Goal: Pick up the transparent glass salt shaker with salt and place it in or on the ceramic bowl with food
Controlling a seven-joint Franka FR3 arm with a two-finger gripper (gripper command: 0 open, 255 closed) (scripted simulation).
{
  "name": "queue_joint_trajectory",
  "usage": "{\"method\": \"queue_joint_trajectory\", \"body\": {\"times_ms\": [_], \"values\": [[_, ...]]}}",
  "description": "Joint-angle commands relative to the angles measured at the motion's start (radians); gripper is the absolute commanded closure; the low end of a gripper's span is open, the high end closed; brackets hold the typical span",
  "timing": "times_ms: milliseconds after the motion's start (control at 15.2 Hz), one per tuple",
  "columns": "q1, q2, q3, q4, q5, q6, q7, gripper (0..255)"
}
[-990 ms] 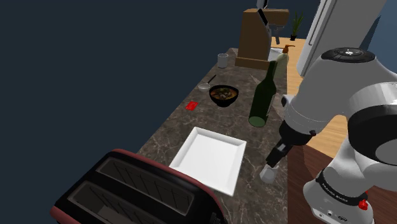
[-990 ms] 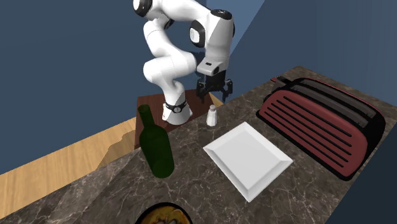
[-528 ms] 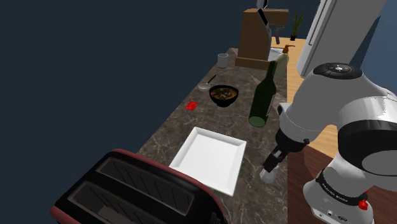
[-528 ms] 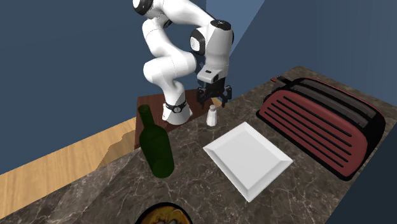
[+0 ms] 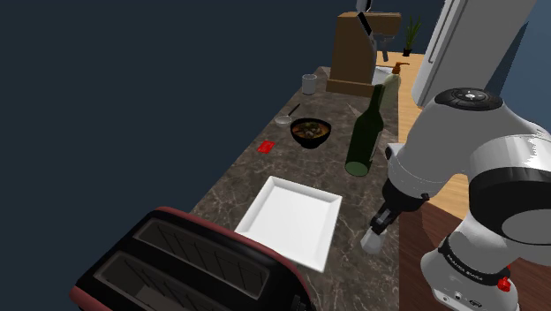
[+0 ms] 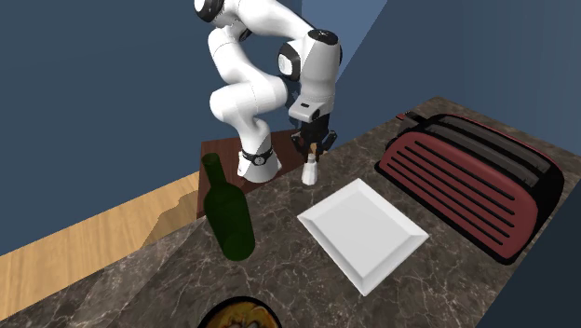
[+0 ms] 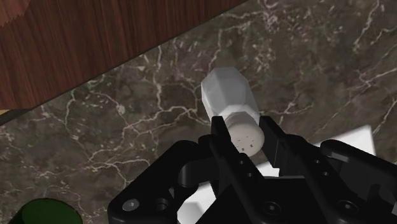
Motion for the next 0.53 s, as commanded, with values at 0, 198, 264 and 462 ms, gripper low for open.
{"method": "queue_joint_trajectory", "body": {"times_ms": [0, 198, 264, 462], "values": [[0.000, 0.000, 0.000, 0.000, 0.000, 0.000, 0.000, 255], [0.000, 0.000, 0.000, 0.000, 0.000, 0.000, 0.000, 255], [0.000, 0.000, 0.000, 0.000, 0.000, 0.000, 0.000, 255], [-0.004, -0.006, -0.008, 0.011, -0.008, -0.016, -0.001, 255]]}}
